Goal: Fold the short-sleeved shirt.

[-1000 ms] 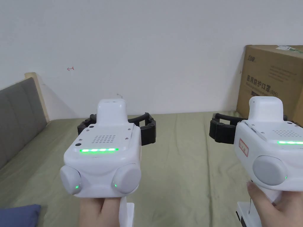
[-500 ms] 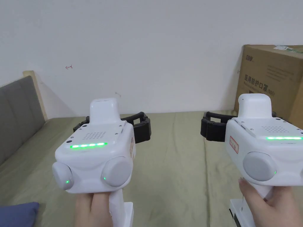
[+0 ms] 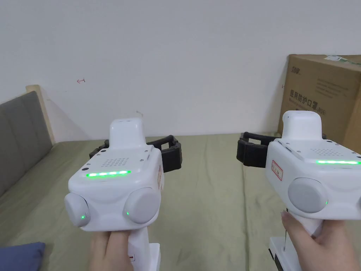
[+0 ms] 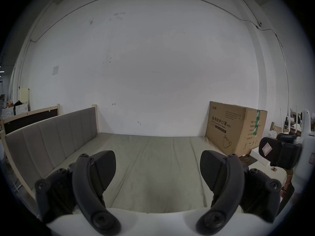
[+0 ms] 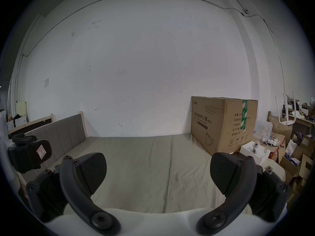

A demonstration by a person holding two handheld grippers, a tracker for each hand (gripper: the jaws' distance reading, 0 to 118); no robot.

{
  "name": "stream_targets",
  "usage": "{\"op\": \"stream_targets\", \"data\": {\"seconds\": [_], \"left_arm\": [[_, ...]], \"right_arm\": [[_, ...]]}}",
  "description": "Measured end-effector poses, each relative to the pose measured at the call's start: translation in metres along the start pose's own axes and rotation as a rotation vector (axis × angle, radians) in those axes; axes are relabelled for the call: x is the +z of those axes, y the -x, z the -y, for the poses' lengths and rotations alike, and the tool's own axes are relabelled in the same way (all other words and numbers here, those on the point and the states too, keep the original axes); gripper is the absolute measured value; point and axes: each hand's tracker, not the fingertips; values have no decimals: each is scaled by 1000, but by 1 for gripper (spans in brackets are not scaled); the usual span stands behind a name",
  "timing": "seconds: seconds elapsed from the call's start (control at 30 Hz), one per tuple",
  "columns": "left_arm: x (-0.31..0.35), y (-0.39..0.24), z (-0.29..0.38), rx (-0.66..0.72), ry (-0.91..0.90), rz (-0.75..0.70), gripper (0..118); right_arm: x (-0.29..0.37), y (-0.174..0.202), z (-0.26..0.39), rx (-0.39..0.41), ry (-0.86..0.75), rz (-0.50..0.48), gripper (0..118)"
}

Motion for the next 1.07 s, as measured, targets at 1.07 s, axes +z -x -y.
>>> {"op": "stream_targets", "data": {"seconds": [1.07], "left_arm": [[-8, 10, -1, 51, 17, 17, 104]], "right_arm": [[-4, 11, -5, 38, -24, -13, 118]]}}
